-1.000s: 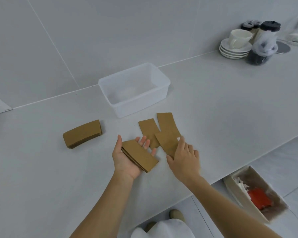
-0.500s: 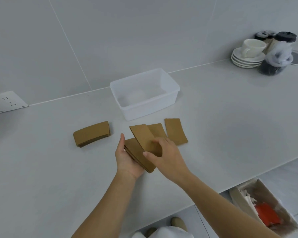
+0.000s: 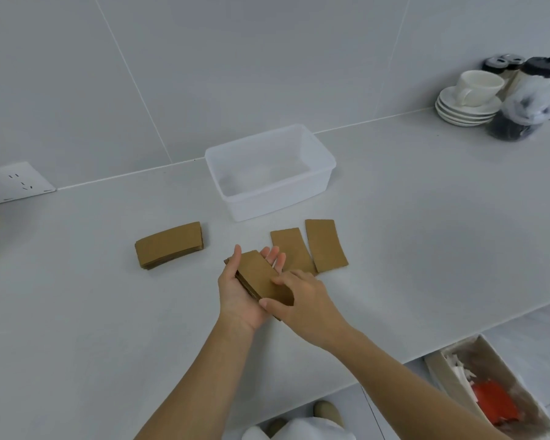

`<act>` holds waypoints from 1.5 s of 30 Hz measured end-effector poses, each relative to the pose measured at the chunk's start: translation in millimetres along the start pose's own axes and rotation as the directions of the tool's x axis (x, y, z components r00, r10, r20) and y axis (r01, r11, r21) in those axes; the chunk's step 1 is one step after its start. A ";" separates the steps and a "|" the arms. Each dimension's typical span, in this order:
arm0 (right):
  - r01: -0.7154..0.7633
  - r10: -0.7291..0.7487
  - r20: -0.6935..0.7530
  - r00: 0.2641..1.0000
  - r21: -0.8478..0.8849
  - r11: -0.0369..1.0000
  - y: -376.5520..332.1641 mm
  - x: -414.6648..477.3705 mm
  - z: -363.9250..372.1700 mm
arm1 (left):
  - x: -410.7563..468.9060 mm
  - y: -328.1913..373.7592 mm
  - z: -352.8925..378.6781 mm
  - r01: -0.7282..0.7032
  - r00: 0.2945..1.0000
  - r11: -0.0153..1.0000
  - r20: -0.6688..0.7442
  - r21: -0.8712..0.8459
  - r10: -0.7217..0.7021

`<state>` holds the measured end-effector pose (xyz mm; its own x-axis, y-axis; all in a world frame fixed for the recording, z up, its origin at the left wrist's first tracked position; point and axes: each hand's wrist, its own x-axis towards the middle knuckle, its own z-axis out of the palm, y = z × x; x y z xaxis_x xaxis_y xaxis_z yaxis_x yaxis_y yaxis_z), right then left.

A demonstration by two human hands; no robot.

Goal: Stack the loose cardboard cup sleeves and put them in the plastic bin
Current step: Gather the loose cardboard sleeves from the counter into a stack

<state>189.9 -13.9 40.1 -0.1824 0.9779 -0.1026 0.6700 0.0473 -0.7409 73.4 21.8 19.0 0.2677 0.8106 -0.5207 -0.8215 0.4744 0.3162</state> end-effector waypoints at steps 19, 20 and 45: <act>-0.387 0.290 -0.322 0.901 -0.297 0.873 63.1 50.5 -33.2 | 3.7 -1.4 -6.5 0.013 0.997 0.997 -0.071 -0.081 -0.019; -0.387 0.291 -0.317 0.902 -0.298 0.873 64.3 52.3 -30.2 | 3.2 -1.3 -7.0 0.008 0.997 0.996 -0.070 -0.085 -0.014; -0.364 0.289 -0.248 0.925 -0.357 0.860 71.9 60.8 -28.6 | 11.6 1.8 -2.0 -0.074 0.994 0.983 -0.097 -0.168 0.058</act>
<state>247.6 54.8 -0.5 0.2034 0.9685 -0.1438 0.8995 -0.2429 -0.3631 74.0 31.4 11.9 0.1699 0.7998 -0.5758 -0.9118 0.3492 0.2160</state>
